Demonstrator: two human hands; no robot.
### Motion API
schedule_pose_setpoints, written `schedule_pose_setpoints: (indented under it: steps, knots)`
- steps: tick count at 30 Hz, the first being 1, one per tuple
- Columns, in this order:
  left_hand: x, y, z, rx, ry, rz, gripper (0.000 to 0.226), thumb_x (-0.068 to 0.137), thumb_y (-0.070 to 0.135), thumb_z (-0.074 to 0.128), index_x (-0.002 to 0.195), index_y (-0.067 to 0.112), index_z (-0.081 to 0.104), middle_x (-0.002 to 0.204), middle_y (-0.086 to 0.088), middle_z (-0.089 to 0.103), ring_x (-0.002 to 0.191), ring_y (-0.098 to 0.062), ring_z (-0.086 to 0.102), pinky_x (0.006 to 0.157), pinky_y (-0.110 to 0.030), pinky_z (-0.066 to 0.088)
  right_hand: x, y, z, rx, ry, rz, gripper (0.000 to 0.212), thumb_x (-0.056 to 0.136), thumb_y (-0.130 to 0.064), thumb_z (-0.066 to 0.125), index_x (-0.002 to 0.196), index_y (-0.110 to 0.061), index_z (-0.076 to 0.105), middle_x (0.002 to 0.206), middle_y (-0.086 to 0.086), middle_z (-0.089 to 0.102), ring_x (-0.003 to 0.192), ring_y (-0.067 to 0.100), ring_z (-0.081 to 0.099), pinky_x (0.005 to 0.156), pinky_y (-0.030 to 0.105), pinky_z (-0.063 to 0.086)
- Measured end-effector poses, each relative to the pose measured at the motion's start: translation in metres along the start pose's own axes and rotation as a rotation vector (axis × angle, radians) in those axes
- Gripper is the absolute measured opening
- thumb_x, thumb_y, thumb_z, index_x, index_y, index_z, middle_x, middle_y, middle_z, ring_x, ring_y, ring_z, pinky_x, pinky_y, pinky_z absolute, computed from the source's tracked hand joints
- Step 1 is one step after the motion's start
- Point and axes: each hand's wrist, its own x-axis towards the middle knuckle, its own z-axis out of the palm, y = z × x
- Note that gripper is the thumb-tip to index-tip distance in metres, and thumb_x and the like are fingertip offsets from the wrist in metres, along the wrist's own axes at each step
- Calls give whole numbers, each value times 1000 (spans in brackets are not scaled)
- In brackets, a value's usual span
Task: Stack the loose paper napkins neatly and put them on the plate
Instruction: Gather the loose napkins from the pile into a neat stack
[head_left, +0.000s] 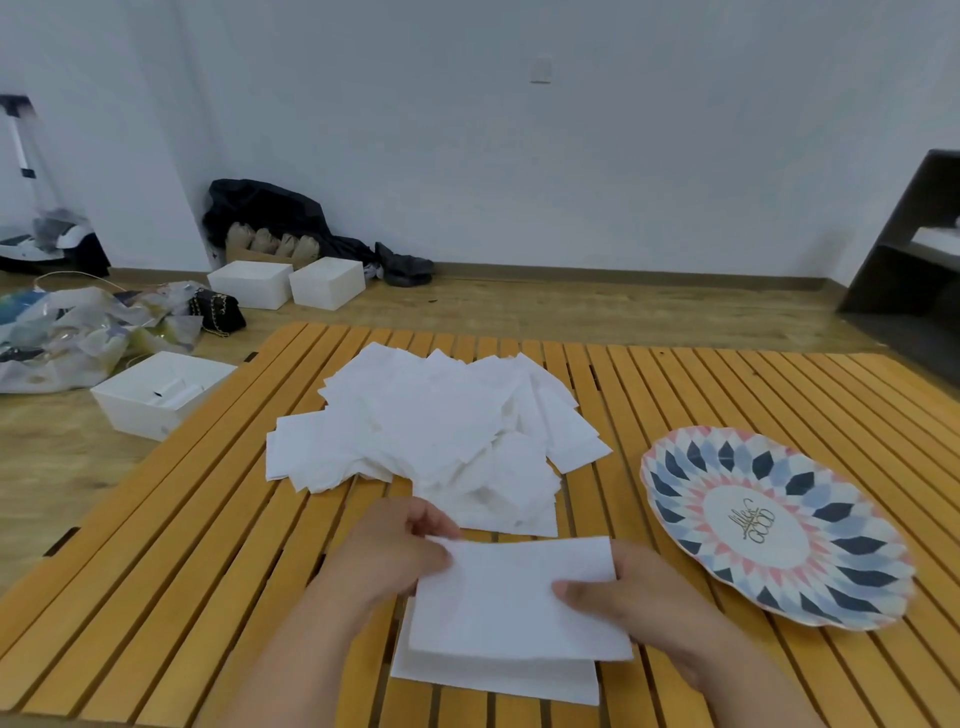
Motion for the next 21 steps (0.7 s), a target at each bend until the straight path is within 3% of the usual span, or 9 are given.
schedule_pose_setpoints:
  steps: [3, 6, 11, 15, 21]
  knots:
    - [8, -7, 6, 202, 28, -11, 23, 77, -1, 62, 89, 19, 65, 91, -3, 60, 77, -13, 59, 53, -21, 47, 4, 3, 3, -127, 17, 76, 11, 88, -20, 66, 99, -19, 70, 91, -5, 73, 77, 8, 68, 61, 21, 52]
    - [17, -15, 7, 336, 109, 17, 26, 76, 2, 63, 87, 25, 61, 83, 6, 53, 70, -6, 52, 53, -16, 40, 8, 5, 3, -238, 23, 133, 18, 89, -23, 65, 102, -10, 67, 92, 8, 72, 59, 11, 60, 46, 19, 42]
    - [22, -23, 10, 505, 145, 32, 28, 80, 5, 59, 84, 32, 53, 86, 12, 49, 74, -3, 50, 57, -16, 42, 15, 7, 8, -373, -21, 215, 22, 92, -25, 61, 103, -6, 64, 89, 4, 74, 61, 8, 69, 44, 17, 41]
    - [22, -26, 14, 564, 120, 42, 26, 82, 8, 58, 88, 32, 51, 91, 14, 48, 88, -7, 54, 58, -15, 41, 18, 9, 9, -477, -5, 217, 25, 94, -29, 57, 106, -8, 64, 86, -2, 73, 58, 4, 67, 44, 15, 40]
    - [22, -28, 15, 596, 134, 44, 27, 81, 9, 58, 86, 34, 49, 104, 11, 54, 94, -8, 57, 67, -19, 47, 19, 15, 12, -546, 46, 164, 19, 92, -32, 58, 91, -14, 60, 72, 0, 67, 53, 7, 61, 50, 19, 46]
